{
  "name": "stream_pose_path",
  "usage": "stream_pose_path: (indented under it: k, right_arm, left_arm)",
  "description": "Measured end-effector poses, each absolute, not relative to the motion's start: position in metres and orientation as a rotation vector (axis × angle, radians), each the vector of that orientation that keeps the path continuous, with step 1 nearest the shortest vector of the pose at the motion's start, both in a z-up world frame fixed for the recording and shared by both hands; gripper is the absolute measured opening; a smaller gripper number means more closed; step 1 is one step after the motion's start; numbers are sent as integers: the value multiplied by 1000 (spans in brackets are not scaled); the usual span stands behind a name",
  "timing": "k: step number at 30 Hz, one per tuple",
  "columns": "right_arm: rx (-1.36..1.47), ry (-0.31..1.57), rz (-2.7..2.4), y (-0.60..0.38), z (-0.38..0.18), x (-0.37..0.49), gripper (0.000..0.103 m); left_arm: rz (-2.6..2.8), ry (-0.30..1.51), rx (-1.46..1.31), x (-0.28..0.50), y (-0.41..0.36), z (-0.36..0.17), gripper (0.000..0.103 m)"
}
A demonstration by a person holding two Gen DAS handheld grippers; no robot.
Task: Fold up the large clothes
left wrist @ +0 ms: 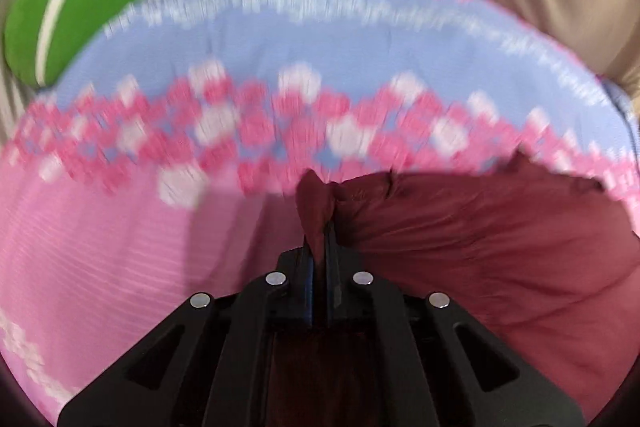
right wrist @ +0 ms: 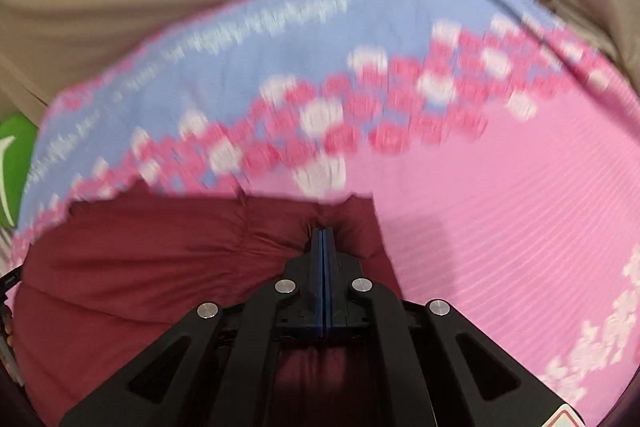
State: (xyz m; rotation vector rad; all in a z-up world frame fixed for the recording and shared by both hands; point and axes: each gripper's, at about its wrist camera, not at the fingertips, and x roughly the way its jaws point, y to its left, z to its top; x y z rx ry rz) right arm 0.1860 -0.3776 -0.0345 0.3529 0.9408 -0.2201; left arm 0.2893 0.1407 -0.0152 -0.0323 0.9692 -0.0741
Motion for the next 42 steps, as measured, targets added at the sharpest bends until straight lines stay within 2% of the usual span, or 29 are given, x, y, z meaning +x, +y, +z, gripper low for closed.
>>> stream_pose_path:
  k: [3,6,8,10,12,15,20,22,23,33,37,39,42]
  right_arm:
    - [322,954,-234,-373,-32,185,1]
    - [287,882,-291,-368,-8,165,5]
    - [278,797,-270,-354,20,139,11]
    - [268,748,-189,-332,43,119,11]
    - [249,734,-52,-290,59,100,11]
    - [243,776,193,-220,58,78,11]
    - [170,882,359,-144,21,51,10]
    - [175,908,315,-150,8,43,1]
    - [213,922,287,-165,3,39,0]
    - [425,892,-127,-306,-10,-15,0]
    - [449,886,-185,-322,-13,-30,0]
    - [443,851,-177,-319,-8,-35,7]
    - [388,859,-190,-317,-11,-36,7]
  left_arm:
    - [-49,941,5,285,138,-12,6]
    - [-16,918,-19,270,147,8,10]
    - [-22,860,-41,244,148,38,24]
    - [-90,790,-43,213,138,66,47]
    - [-236,751,-22,177,112,87,52]
    - [-455,803,7,145,70,82,52]
    - [-526,929,93,118,28,29,52]
    - [-505,957,94,116,33,12,52]
    - [-491,963,86,113,39,7,52]
    - [-395,960,61,93,55,1,52]
    - [-369,950,76,91,50,-1,56]
    - [-354,946,80,90,50,-2,58]
    - [-336,937,77,87,51,-3,63]
